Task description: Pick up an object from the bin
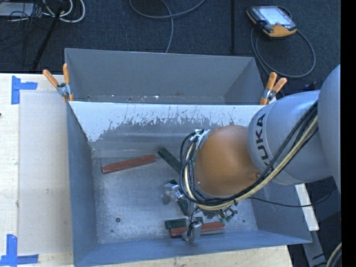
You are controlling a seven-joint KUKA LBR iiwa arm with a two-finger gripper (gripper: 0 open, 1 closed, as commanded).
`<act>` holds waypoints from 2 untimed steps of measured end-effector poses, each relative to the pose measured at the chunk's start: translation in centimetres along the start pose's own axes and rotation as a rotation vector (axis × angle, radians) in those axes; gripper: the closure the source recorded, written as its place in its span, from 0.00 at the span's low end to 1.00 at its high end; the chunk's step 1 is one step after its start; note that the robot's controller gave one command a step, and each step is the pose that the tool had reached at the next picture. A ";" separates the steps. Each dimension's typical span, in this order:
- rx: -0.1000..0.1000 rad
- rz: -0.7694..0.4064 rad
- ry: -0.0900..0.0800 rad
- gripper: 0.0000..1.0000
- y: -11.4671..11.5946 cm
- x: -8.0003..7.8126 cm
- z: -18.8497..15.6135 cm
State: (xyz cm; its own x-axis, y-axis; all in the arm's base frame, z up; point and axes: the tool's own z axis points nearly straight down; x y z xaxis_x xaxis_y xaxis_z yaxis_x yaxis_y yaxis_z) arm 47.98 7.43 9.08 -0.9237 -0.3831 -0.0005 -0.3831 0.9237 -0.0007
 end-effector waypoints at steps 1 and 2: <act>-0.002 0.054 0.001 1.00 -4.0 1.0 0.1; -0.003 0.056 0.002 0.00 -4.0 1.0 0.1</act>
Offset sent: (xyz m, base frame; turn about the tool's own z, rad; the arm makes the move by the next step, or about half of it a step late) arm 0.0000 0.0000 0.0000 0.0000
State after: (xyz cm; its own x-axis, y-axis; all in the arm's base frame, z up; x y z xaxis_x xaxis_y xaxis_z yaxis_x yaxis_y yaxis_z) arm 48.63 3.36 8.97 -0.9436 -0.3311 0.0012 -0.3311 0.9436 0.0018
